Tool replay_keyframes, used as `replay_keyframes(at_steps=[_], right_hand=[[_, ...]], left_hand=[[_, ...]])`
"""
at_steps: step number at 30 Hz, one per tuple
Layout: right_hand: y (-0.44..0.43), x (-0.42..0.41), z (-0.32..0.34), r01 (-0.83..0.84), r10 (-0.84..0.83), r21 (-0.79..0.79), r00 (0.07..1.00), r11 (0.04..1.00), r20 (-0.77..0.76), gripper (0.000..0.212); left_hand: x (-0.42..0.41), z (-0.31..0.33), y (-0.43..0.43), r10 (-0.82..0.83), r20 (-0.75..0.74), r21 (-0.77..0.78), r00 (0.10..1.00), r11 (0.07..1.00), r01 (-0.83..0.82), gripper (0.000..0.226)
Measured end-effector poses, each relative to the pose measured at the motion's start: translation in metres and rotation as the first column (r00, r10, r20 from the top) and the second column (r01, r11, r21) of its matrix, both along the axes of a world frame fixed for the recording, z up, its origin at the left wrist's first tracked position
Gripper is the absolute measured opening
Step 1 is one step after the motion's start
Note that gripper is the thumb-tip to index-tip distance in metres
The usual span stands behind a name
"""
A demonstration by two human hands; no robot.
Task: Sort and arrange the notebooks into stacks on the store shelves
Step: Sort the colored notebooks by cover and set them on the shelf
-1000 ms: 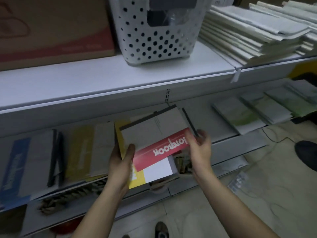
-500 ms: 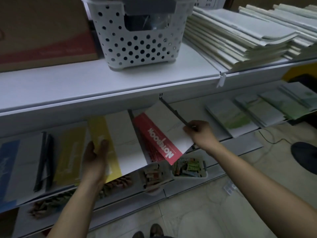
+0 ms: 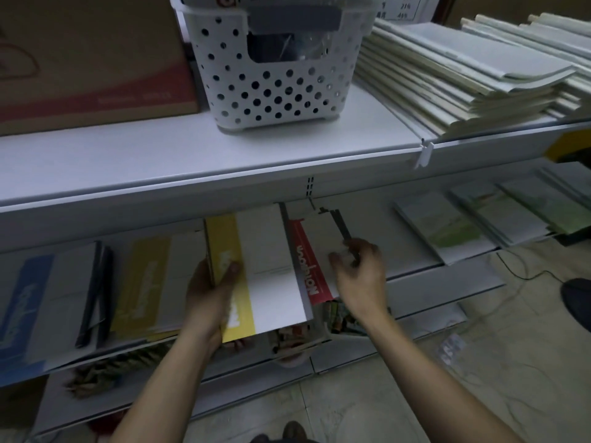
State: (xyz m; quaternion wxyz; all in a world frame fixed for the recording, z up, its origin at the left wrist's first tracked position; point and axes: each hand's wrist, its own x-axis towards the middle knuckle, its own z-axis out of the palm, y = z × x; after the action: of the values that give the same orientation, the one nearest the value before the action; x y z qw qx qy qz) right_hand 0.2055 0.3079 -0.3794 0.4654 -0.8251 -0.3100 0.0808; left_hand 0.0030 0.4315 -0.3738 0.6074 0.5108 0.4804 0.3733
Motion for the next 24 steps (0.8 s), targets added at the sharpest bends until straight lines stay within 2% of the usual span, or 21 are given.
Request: replay_keyframes(at_steps=[2, 3, 5, 8, 11, 16, 19, 24], right_hand=[[0.006, -0.028, 0.011, -0.138, 0.164, 0.117, 0.955, 0.984, -0.248, 0.030], [0.010, -0.040, 0.013, -0.158, 0.193, 0.140, 0.939, 0.977, -0.285, 0.027], [0.016, -0.057, 0.013, -0.132, 0.165, 0.137, 0.950, 0.982, -0.265, 0.019], [0.026, -0.071, 0.009, -0.078, 0.120, 0.157, 0.952, 0.985, -0.282, 0.014], [0.043, -0.093, 0.009, -0.117, 0.161, 0.157, 0.938, 0.981, -0.308, 0.011], [0.087, -0.137, 0.004, -0.167, 0.214, 0.166, 0.918, 0.972, -0.333, 0.008], [0.116, -0.157, -0.004, -0.154, 0.198, 0.146, 0.910, 0.977, -0.364, 0.011], [0.159, -0.190, -0.013, -0.137, 0.133, 0.003, 0.956, 0.991, -0.262, 0.012]], left_hand=[[0.002, -0.003, -0.006, -0.030, -0.028, -0.005, 0.999, 1.000, 0.030, 0.036], [0.001, -0.003, -0.008, -0.030, -0.030, -0.004, 0.999, 1.000, 0.030, 0.038], [-0.009, -0.007, -0.009, -0.016, -0.005, -0.022, 1.000, 1.000, 0.016, 0.041], [-0.035, -0.007, -0.005, 0.057, 0.103, -0.098, 0.993, 0.994, -0.047, 0.064], [-0.072, -0.006, 0.004, 0.146, 0.127, -0.095, 0.981, 0.986, -0.135, 0.063], [-0.151, -0.009, 0.020, 0.261, 0.052, -0.072, 0.964, 0.964, -0.257, 0.032], [-0.210, -0.006, 0.029, 0.358, 0.020, -0.071, 0.933, 0.932, -0.356, 0.026], [-0.296, -0.005, 0.042, 0.450, 0.041, -0.115, 0.892, 0.889, -0.443, 0.011]])
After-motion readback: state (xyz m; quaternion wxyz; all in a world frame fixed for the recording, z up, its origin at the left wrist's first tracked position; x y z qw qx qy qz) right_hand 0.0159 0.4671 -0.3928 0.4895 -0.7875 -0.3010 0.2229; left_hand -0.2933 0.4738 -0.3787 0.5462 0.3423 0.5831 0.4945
